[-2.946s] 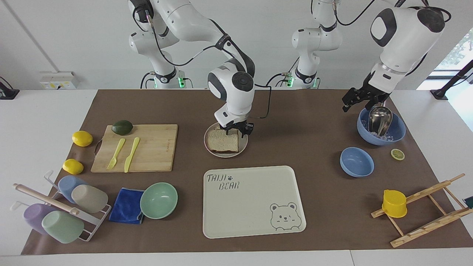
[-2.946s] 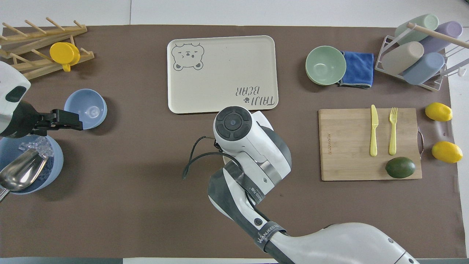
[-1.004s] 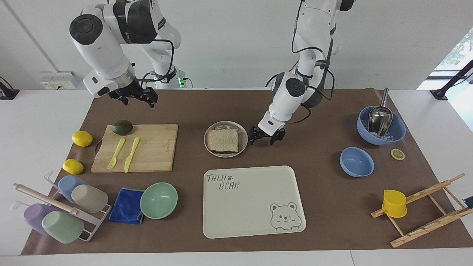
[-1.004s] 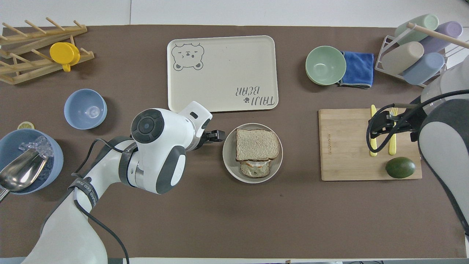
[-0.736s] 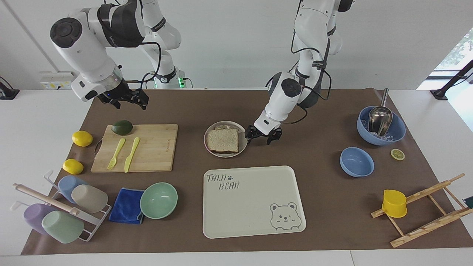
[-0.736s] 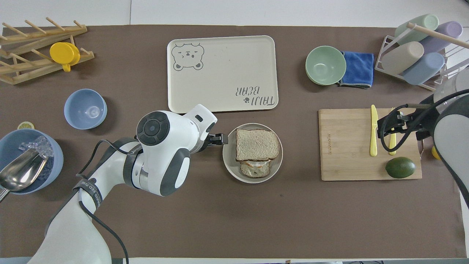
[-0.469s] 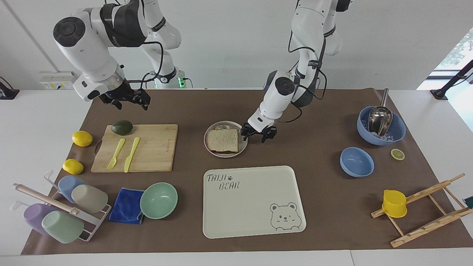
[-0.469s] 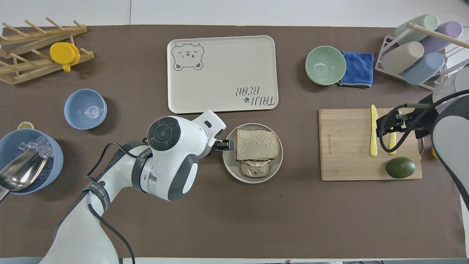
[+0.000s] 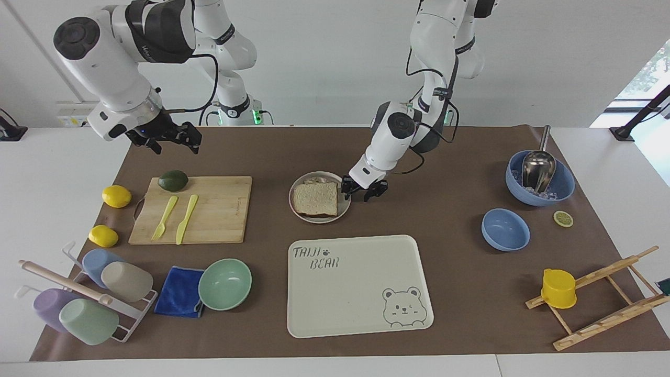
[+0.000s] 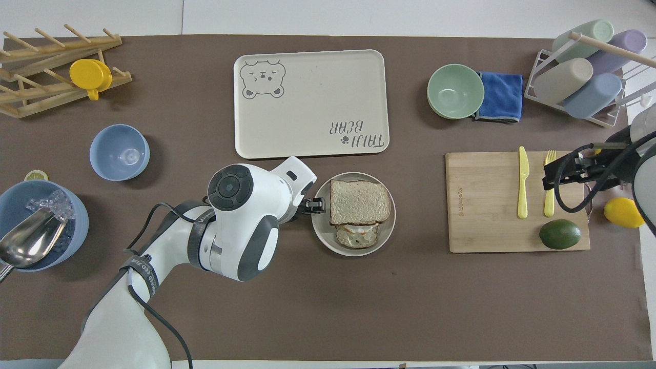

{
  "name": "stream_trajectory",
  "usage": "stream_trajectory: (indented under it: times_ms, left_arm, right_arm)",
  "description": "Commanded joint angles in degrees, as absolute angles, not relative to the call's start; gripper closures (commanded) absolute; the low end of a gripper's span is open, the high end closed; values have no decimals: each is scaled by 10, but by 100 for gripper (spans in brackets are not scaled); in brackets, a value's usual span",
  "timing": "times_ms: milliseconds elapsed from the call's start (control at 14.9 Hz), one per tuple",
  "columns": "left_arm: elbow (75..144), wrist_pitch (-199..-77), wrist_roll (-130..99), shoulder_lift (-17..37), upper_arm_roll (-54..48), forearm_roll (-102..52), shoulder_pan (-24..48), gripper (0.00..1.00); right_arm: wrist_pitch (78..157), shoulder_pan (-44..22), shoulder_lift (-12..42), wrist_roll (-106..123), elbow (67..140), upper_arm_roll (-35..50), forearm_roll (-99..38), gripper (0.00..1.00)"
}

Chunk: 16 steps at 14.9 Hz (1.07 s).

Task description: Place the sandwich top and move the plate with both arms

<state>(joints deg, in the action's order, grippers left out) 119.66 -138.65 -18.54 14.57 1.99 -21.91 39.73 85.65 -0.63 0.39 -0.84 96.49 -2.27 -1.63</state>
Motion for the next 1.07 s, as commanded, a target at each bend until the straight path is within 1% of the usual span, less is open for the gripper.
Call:
stream_trajectory:
  times_ms: [0, 134, 268, 736, 937, 1004]
  left_arm:
    - [1206, -1404, -176, 145, 28, -241, 410, 64]
    - [1208, -1405, -178, 144, 29, -243, 417, 82]
    - [1209, -1405, -185, 144, 29, -243, 418, 99]
    - [1205, -1401, -209, 142, 30, -266, 414, 100]
    - [1189, -1352, -207, 113, 30, -266, 380, 100]
    - [1168, -1318, -207, 105, 31, -267, 360, 100]
  right_arm:
    - [838, -4, 23, 15, 923, -45, -25, 0]
    - [844, -5, 19, 32, 922, -54, -27, 0]
    - [866, -5, 17, 26, 922, -55, -26, 0]
    - [876, -5, 12, 22, 923, -59, -18, 0]
    - [874, -5, 4, 21, 932, -60, -18, 0]
    - [875, -4, 4, 21, 933, -61, -18, 0]
